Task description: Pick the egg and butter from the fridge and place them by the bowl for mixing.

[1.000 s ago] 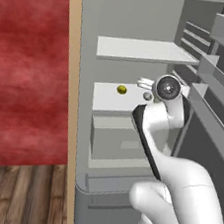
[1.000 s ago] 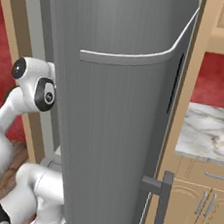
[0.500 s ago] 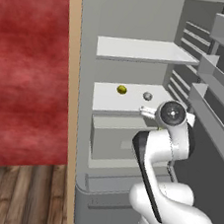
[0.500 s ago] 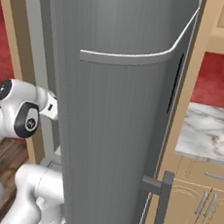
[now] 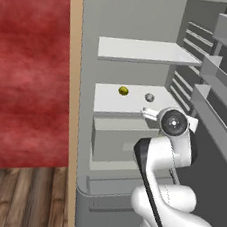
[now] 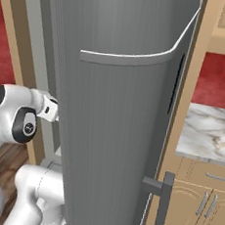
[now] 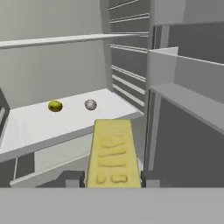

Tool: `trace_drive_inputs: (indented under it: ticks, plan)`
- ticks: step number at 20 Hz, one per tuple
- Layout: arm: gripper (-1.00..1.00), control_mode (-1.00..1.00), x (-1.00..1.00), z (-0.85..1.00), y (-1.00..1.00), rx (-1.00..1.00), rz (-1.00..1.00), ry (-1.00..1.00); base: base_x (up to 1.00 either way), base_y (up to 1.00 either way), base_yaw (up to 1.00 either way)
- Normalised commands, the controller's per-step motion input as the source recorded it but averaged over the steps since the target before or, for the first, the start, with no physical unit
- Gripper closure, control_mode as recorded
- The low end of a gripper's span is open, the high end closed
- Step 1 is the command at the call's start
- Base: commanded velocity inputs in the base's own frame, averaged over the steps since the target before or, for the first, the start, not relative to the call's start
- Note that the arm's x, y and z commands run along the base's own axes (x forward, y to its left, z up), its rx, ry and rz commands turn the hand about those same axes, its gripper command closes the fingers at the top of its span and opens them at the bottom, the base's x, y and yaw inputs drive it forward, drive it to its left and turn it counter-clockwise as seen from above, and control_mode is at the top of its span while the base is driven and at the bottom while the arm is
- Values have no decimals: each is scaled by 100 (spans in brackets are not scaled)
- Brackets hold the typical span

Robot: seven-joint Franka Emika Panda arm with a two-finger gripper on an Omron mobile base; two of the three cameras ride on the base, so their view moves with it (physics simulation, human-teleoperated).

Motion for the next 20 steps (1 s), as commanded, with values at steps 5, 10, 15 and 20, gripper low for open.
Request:
trace_drive_inputs:
  ticks: [5,10,15,20]
  plan:
    - [100,100,-15,-2,1,0,0,1,-38,7,0]
    - [100,100,0,0,0,0,0,0,-88,32,0]
    - [100,100,0,0,0,0,0,0,-67,41,0]
    - [100,100,0,0,0,0,0,0,-58,48,0]
